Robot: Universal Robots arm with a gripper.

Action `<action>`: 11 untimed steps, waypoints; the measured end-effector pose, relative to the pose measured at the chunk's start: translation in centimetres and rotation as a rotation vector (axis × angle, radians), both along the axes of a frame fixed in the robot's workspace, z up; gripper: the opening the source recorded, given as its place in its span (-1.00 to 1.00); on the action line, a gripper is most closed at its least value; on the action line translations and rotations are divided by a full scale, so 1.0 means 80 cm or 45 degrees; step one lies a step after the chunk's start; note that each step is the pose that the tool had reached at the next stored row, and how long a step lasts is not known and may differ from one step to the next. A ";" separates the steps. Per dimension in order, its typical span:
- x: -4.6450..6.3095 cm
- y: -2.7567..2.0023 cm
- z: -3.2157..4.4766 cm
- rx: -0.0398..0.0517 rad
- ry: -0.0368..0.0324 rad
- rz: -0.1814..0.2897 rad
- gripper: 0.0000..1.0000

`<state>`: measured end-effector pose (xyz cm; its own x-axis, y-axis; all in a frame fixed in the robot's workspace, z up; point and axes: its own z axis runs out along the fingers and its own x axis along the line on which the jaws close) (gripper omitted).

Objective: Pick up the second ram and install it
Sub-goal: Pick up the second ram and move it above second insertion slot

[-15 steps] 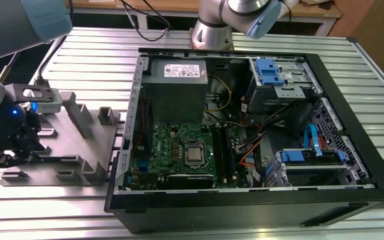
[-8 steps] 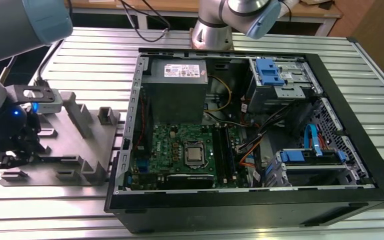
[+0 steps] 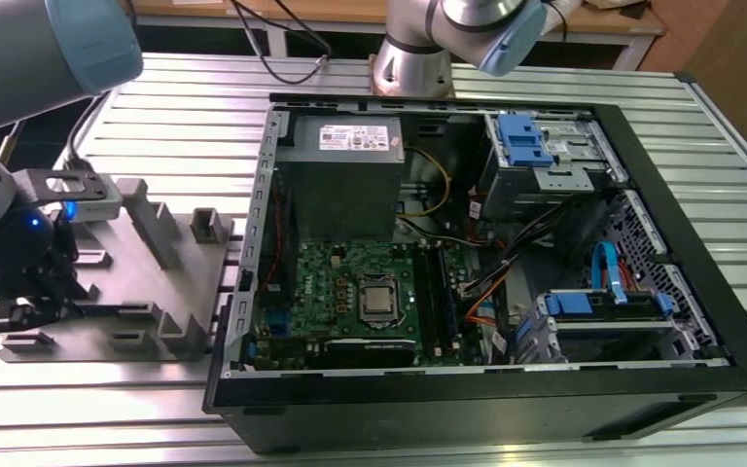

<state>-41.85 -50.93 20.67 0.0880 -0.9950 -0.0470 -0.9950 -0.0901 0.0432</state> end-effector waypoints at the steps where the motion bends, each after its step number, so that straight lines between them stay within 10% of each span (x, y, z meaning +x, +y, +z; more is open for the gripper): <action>1: 0.000 0.0000 -0.0014 0.000 0.0000 0.010 -0.46; 11: -0.001 0.0000 -0.0066 0.000 0.0001 0.065 -0.46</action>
<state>-41.95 -50.93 20.14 0.1390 -0.9892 -0.0470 -0.9891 -0.1410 0.0433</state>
